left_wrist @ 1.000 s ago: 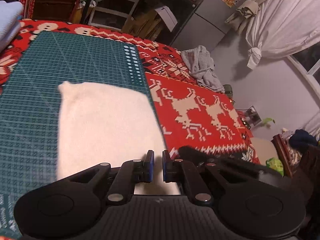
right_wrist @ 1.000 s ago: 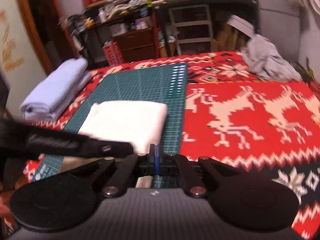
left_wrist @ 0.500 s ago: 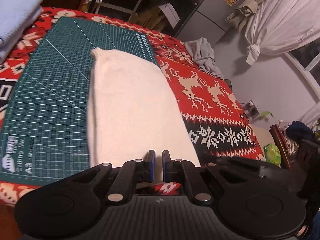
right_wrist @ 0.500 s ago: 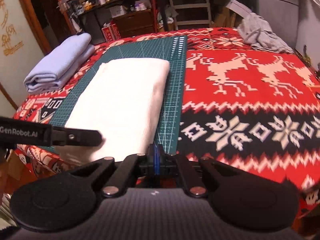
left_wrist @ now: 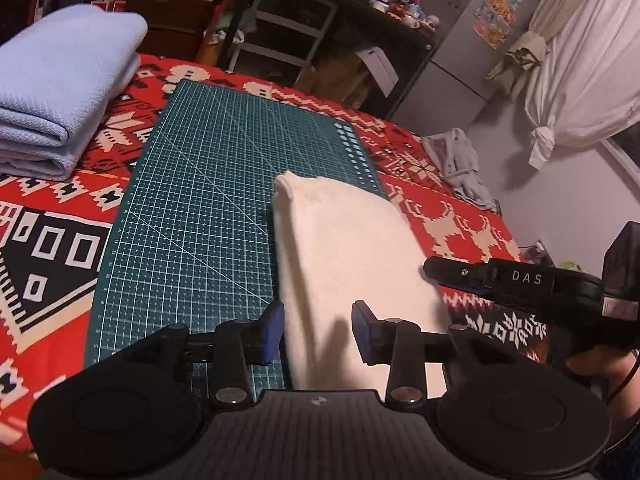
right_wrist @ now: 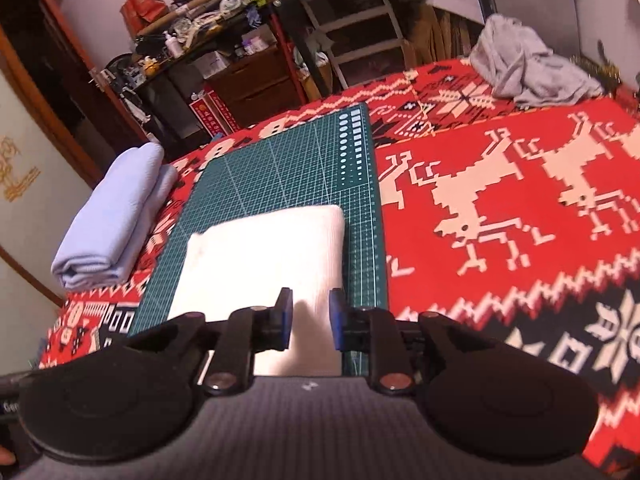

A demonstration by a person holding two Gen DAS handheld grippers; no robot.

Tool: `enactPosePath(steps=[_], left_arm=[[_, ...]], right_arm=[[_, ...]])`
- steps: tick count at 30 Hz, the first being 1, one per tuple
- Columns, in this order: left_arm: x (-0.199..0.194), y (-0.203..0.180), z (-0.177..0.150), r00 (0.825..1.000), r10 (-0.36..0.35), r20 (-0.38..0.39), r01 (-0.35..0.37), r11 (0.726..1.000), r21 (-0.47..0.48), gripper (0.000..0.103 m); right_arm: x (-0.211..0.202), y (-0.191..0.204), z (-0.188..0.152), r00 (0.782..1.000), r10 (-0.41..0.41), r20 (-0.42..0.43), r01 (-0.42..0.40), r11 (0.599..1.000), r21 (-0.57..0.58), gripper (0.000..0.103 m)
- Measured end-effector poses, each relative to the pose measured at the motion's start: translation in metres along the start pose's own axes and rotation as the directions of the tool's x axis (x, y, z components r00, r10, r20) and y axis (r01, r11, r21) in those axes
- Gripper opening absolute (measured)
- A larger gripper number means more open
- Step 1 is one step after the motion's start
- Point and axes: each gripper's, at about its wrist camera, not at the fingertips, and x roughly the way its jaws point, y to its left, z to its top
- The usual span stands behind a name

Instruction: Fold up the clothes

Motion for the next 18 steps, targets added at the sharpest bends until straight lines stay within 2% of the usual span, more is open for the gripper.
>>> enactPosePath(steps=[1,3,6,9,18], left_arm=[[0.004,0.002,0.001,1.0,-0.013,-0.014,0.013,1.0,-0.005,0.018],[0.009,0.009,-0.001,0.998,-0.049,-0.028,0.048,0.998,-0.036,0.009],[0.01,0.017,-0.003,0.996,-0.084,-0.025,0.081,0.992,-0.095,0.007],[0.01,0.022,-0.005,0.994,-0.105,-0.019,0.101,0.986,-0.131,0.006],[0.007,0.028,-0.007,0.992,-0.124,-0.009,0.121,0.976,-0.181,0.007]], right_arm=[[0.004,-0.003,0.001,1.0,0.002,-0.013,-0.001,1.0,0.021,0.022],[0.008,-0.006,0.0,1.0,0.006,-0.027,-0.005,0.999,0.049,0.019],[0.001,-0.006,-0.009,0.999,0.009,-0.041,-0.007,0.999,0.05,0.019],[-0.011,-0.005,-0.022,0.998,0.015,-0.054,-0.012,0.999,0.053,0.012],[-0.062,-0.005,-0.067,0.996,0.019,-0.083,-0.014,0.998,0.055,0.01]])
